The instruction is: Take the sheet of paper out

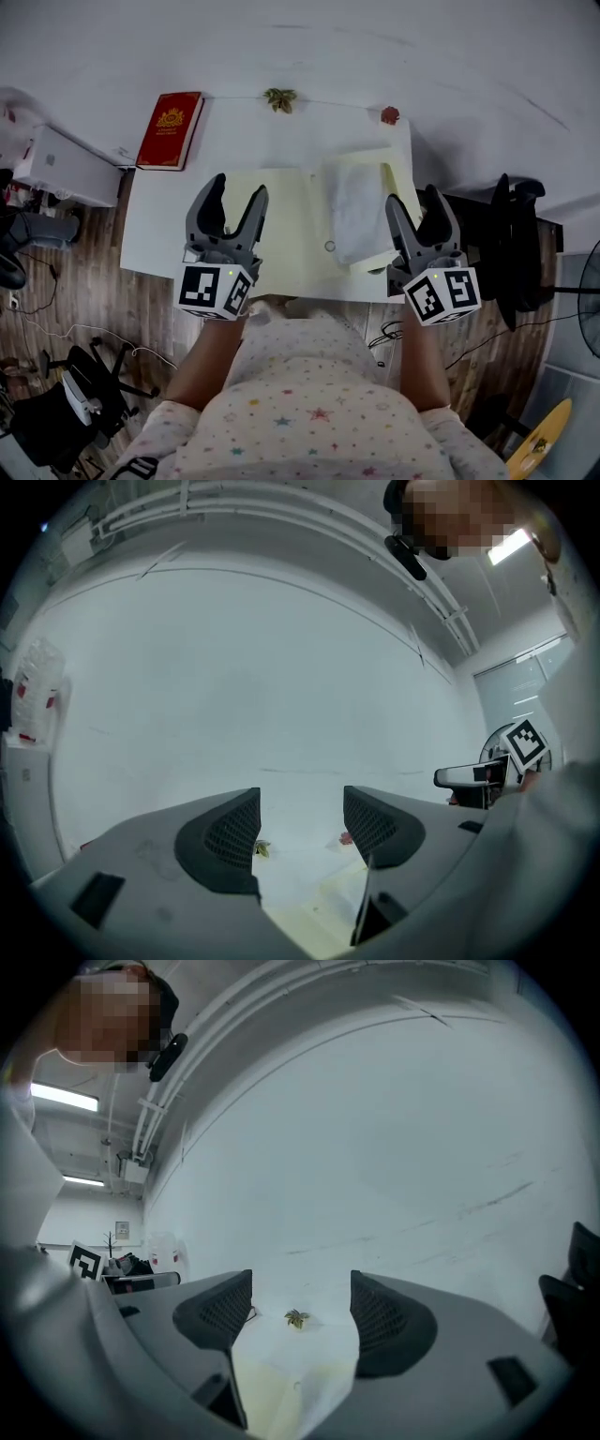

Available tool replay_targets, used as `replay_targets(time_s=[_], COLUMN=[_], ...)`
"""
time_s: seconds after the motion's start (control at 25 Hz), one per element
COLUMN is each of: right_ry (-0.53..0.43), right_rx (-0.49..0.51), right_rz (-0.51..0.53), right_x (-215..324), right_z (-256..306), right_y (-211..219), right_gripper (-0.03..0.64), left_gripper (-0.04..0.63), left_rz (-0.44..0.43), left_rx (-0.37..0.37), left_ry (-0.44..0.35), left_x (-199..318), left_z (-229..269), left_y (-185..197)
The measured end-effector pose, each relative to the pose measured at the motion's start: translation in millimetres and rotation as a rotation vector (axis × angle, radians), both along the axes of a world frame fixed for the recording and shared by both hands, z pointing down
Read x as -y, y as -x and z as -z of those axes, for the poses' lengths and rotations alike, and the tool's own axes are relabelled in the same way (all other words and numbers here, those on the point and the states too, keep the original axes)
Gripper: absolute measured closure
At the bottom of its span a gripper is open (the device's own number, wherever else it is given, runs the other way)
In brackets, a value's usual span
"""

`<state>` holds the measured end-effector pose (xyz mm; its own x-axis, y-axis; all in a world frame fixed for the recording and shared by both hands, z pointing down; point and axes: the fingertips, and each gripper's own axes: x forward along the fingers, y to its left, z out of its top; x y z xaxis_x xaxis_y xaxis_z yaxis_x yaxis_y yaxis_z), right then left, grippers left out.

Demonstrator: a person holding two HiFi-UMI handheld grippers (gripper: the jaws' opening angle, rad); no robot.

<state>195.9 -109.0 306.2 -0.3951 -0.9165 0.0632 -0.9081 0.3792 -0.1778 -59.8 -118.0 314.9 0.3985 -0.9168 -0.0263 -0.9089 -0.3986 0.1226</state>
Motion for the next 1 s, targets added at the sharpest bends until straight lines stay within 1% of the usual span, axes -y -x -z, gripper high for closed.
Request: replay_targets(time_s=[0.24,0.48,0.64,0.8,1.0], right_ry=[0.018,0.022,0.015,0.020,0.025], right_rx=[0.002,0.004,-0.010,-0.026,-0.035], right_rz=[0.025,0.028,0.007,-0.037,-0.076], right_x=[28.3,41.9,46.4,56.0,63.9], right_z=[-6.3,-9.5,-4.7,-3.0,-5.1], right_y=[-8.1,-2.8,4.5,8.9,25.4], right_gripper=[0.305,0.311,0.319,0.333,0.337], left_gripper=[0.337,0.337,0.337,0.337,0.339], left_rz=[0.026,0.017,-0.002,-0.026,-0.059], left_rx=[0.002,-0.004,-0.014,-0.024,-0.028], left_ry=[0.009,0.019,0.028,0.031,0.044], left_x=[22.0,36.7,46.5,60.8,73.6], left_z=[-2.3,-5.0,-7.0,-6.2,-12.1], left_y=[-12.0,-8.4,-1.2,7.5,23.8])
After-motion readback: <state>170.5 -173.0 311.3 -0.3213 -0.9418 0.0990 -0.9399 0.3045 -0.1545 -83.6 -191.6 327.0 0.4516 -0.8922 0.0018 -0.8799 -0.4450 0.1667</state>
